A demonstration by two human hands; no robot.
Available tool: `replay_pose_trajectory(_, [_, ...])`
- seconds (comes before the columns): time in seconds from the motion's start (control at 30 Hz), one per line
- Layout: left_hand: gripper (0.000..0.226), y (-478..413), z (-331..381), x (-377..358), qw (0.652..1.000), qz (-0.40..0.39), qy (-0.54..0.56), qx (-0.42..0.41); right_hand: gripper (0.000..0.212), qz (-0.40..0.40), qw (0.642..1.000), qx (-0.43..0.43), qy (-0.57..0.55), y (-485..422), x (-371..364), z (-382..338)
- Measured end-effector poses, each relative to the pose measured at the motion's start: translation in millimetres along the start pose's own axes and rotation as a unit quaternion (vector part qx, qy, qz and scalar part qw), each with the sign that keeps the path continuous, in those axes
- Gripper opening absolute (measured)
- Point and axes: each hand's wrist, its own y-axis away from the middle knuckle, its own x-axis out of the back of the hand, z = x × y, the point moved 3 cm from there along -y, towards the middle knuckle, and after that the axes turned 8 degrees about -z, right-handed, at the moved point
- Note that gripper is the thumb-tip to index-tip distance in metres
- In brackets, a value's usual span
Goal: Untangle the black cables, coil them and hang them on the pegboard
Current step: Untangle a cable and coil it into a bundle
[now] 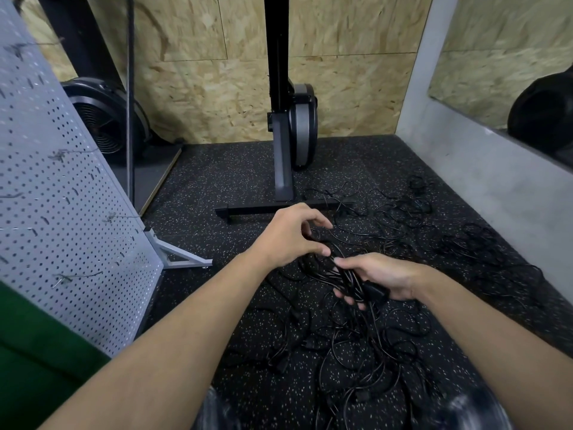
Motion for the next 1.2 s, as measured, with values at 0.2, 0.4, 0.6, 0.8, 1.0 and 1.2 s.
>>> replay_pose_trajectory(0.2, [0.018, -1.8, 3.9, 1.8, 1.0, -0.019, 0.019, -0.012, 0.056, 0.018, 0.999, -0.006, 0.028, 1.7, -6.6, -1.3])
replay_pose_trajectory(0.4, [0.01, -4.8, 8.1, -4.3, 0.997, -0.075, 0.017, -0.009, 0.051, -0.029, 0.997, -0.015, 0.065, 0.3, -11.7, 0.7])
replay_pose_trajectory(0.6, [0.013, -4.6, 3.3, -7.5, 0.996, -0.086, 0.024, 0.002, 0.024, 0.002, 0.989, 0.066, 0.135, -2.1, -2.8, -0.3])
replay_pose_trajectory(0.8, [0.014, -1.1, -1.1, -13.6, 0.998, -0.061, -0.003, -0.014, 0.034, 0.004, 0.986, 0.065, 0.155, -5.9, 3.1, 3.3])
replay_pose_trajectory(1.0, [0.046, 9.4, -14.7, 4.7, 0.999, -0.014, 0.017, 0.035, 0.02, 0.037, 0.994, 0.092, 0.04, -3.3, 15.5, 0.7])
replay_pose_trajectory(1.2, [0.071, 14.0, -18.2, -0.1, 0.989, -0.102, -0.05, 0.099, 0.02, 0.064, 0.993, 0.097, -0.009, -1.9, 18.0, 1.4])
